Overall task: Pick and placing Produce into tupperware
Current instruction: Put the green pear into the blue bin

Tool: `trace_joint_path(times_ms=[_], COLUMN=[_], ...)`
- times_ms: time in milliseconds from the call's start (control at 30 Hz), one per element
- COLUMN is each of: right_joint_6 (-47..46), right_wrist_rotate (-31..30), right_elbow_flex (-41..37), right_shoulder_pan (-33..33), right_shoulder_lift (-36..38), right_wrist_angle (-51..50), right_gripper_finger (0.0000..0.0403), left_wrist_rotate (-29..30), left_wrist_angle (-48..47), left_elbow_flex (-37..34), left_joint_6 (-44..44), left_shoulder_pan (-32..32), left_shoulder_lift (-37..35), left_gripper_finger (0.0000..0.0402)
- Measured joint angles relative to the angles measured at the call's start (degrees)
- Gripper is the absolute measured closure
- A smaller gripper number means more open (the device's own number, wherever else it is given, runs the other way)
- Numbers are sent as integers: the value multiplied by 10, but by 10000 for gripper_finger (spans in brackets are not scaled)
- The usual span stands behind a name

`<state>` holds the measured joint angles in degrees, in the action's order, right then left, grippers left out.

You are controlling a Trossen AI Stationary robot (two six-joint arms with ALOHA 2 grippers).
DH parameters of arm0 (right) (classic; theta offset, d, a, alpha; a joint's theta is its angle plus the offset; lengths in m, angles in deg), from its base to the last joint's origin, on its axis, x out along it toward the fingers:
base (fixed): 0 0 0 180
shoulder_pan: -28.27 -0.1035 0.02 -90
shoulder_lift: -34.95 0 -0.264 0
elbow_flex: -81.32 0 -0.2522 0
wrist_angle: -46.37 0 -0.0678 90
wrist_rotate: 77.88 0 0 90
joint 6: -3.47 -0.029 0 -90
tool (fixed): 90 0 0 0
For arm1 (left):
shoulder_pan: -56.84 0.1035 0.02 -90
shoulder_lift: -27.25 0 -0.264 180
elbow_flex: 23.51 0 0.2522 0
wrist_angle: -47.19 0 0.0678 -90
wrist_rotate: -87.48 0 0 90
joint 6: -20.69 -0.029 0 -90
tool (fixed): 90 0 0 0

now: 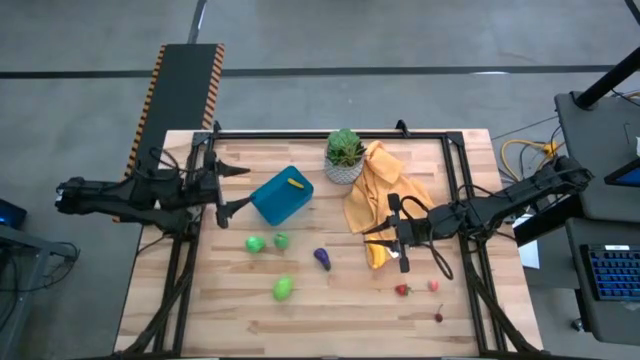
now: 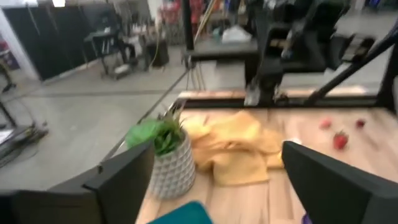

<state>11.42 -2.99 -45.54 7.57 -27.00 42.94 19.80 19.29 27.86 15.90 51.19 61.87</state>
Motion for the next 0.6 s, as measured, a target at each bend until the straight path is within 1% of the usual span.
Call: trace_joint_path(times_ms=[100, 200, 467, 600], right_joint_6=[-1, 0, 0, -2], right_wrist_rotate=[0, 0, 0, 0], right_elbow_flex=[0, 0, 0, 0], right_shoulder_pan=[0, 0, 0, 0], right_shoulder_lift=[0, 0, 0, 0], right_wrist_angle=[-8, -13, -27, -29], right_gripper_finger=[326, 321, 319, 327], left_wrist_rotate=[9, 10, -11, -42], left_wrist_angle=[-75, -158, -467, -565], left_elbow_flex=[45, 98, 258, 303], left_joint_6=[2, 26, 200, 266], left_shoulder_pan=[0, 0, 0, 0], left_shoulder_lift=[53, 110, 267, 327], left_gripper_finger=[29, 8, 2, 2])
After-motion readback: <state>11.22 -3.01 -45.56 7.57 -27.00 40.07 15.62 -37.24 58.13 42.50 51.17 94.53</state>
